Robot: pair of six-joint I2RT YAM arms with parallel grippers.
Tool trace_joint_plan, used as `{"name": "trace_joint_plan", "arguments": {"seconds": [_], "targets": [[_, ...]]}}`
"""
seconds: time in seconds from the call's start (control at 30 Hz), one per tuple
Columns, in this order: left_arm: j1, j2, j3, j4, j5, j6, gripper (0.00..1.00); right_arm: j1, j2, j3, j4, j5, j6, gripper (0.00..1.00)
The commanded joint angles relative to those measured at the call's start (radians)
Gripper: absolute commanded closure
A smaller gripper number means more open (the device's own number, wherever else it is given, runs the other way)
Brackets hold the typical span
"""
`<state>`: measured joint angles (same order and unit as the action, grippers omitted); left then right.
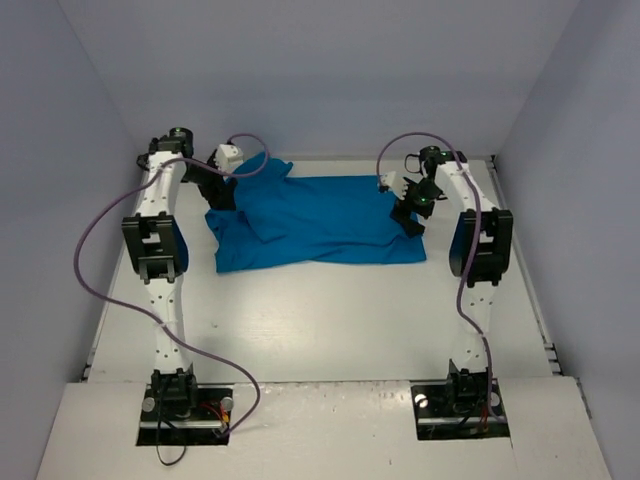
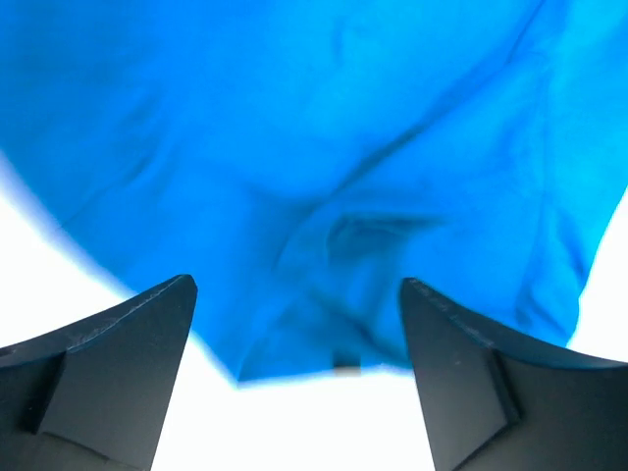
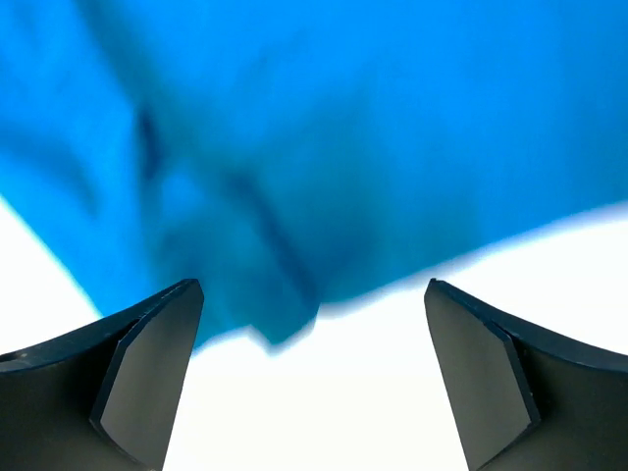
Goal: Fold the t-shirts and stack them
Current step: Fold the flattened tshirt in 1/3 of the way
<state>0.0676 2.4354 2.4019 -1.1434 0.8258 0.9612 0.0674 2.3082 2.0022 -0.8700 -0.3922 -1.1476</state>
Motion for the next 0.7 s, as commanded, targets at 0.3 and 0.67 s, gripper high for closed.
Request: {"name": "trace_joint_plan", "arguments": {"seconds": [0.3, 0.67], "targets": [[0.103, -0.759, -0.899, 0.285, -0.154, -0.301, 0.18, -0.013, -0.629, -0.606, 0.22, 0.155, -0.104, 0.36], [0.112, -1.024, -1.413, 0.758, -0.11, -0.736, 0.06, 0.078, -0.754, -0.967, 0.63, 0.197, -0.013, 0.5]]}}
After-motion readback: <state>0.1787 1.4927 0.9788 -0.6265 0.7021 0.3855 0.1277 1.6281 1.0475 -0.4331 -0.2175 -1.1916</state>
